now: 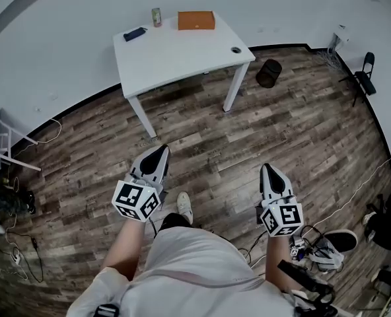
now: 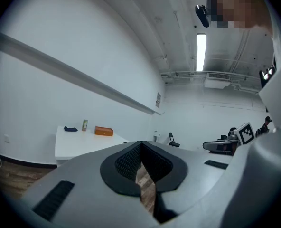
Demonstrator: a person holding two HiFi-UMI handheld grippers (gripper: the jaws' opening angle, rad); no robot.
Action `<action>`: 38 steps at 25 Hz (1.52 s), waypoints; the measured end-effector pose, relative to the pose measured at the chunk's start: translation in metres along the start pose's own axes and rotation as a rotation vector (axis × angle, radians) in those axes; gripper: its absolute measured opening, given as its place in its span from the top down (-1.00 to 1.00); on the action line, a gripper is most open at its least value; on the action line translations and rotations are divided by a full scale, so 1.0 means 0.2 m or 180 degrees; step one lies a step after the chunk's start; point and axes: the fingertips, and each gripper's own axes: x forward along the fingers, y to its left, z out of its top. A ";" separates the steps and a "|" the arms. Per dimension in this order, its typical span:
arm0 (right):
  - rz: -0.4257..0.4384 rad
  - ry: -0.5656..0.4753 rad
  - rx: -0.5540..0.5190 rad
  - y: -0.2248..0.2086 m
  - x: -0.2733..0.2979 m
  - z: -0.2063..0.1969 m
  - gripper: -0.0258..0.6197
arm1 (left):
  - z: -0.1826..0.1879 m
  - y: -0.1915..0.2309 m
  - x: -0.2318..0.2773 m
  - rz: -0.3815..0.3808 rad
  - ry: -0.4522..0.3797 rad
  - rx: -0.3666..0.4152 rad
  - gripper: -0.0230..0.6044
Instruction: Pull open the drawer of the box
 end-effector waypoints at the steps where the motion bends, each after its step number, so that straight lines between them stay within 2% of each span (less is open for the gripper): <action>1: 0.0001 0.0001 0.0004 0.00 0.09 0.02 0.92 | 0.03 0.07 0.04 0.0017 -0.0012 -0.0005 0.89; 10: 0.0123 -0.0054 -0.0034 0.10 0.75 0.22 0.92 | 0.13 0.62 0.30 0.0137 0.0007 -0.0080 0.89; 23: 0.0304 -0.0042 -0.0018 -0.06 1.28 0.30 0.92 | 0.17 0.84 0.71 0.0187 0.0053 -0.0142 0.89; 30: 0.0441 -0.0061 -0.0003 -0.38 1.70 0.35 0.92 | 0.22 0.94 1.19 0.0343 0.0042 -0.0126 0.89; 38: 0.0558 -0.0003 -0.0003 -1.00 2.15 0.46 0.92 | 0.30 0.94 1.94 0.0565 0.0043 -0.0206 0.89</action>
